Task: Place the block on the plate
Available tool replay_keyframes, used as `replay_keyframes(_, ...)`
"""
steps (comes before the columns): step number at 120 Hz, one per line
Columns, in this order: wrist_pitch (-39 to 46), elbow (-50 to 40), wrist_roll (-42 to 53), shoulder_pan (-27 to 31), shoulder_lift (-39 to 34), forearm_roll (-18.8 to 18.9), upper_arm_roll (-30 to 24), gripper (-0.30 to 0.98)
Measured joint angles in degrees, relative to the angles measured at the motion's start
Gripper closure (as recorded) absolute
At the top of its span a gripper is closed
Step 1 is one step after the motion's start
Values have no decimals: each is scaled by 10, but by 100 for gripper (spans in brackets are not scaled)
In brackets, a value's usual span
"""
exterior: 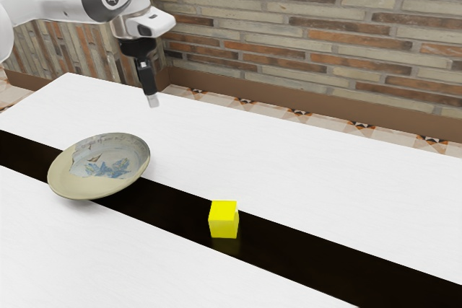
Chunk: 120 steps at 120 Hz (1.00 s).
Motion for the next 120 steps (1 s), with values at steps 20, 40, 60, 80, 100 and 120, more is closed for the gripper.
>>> replay_keyframes(20,0,0,24,0,0,0,0,0)
replay_keyframes(40,-8,-24,42,-18,-10,0,0,0)
replay_keyframes(60,-11,-71,56,-49,-17,-5,-5,0)
replay_keyframes(80,-5,-93,69,-64,-16,16,-59,0)
replay_keyframes(100,54,-147,81,-69,-3,38,-67,0)
replay_keyframes(120,140,-182,88,-94,18,47,-68,0)
